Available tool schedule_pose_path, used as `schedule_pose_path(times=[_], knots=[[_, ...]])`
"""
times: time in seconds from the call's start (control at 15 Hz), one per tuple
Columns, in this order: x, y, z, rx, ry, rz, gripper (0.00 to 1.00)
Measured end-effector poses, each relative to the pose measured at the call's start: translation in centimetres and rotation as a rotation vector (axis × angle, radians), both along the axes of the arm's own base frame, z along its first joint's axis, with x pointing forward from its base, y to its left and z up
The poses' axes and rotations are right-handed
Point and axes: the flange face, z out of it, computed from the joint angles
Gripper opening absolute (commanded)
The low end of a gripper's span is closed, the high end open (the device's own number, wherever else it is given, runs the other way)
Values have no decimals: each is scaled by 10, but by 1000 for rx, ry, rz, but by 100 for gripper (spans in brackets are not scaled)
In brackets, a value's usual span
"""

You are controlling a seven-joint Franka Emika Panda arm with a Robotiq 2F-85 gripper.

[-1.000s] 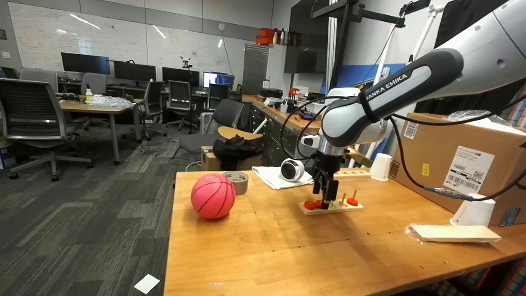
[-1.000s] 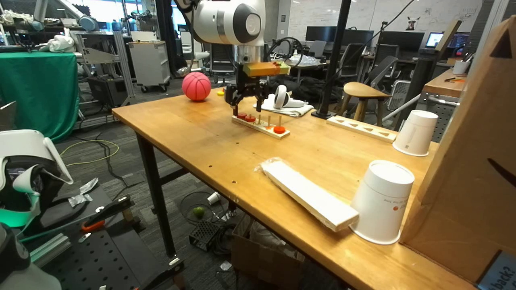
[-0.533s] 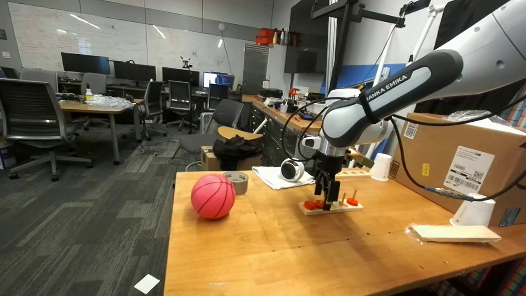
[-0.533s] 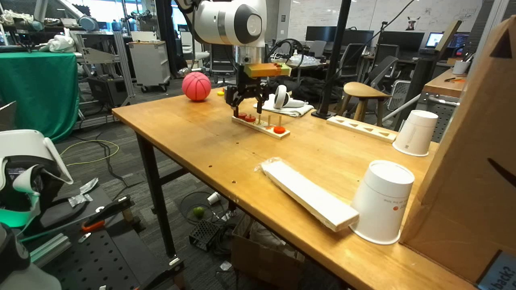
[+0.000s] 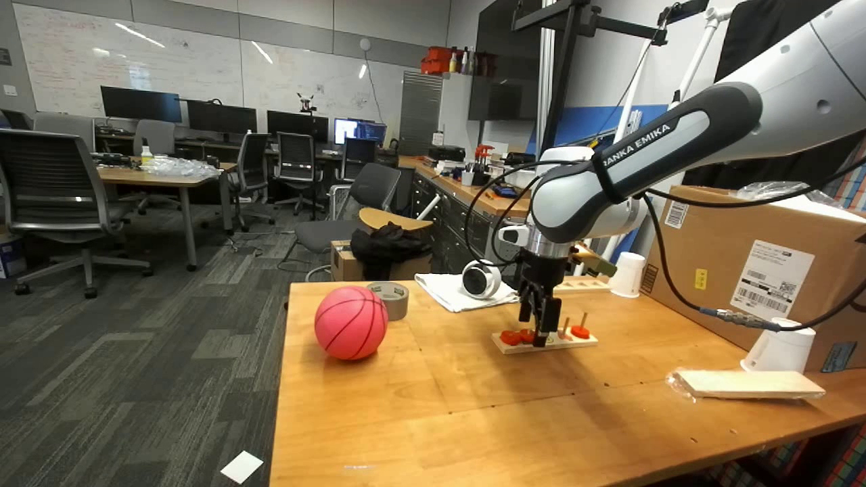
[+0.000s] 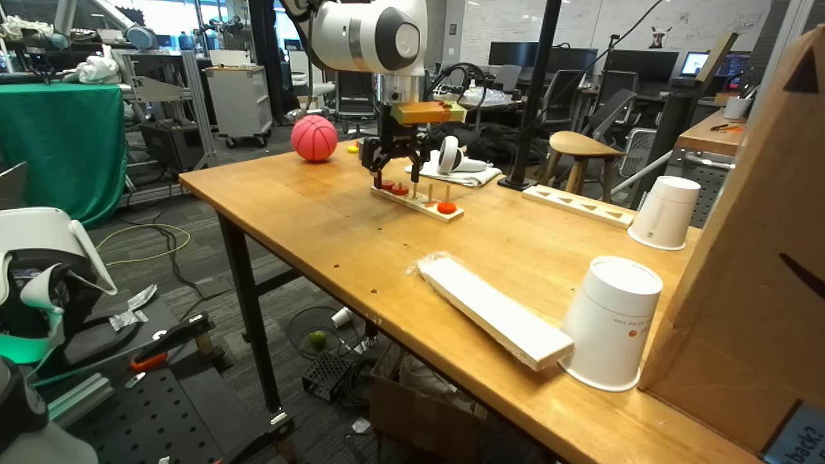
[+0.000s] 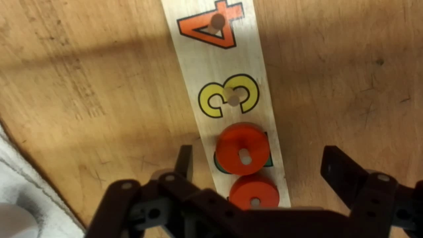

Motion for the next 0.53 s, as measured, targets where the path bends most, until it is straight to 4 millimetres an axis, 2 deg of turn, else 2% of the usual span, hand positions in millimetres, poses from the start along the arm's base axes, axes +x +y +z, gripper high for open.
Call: schedule_pose_path(times=[0.53], knots=[[0,-1,-1,-1,2,9,100]])
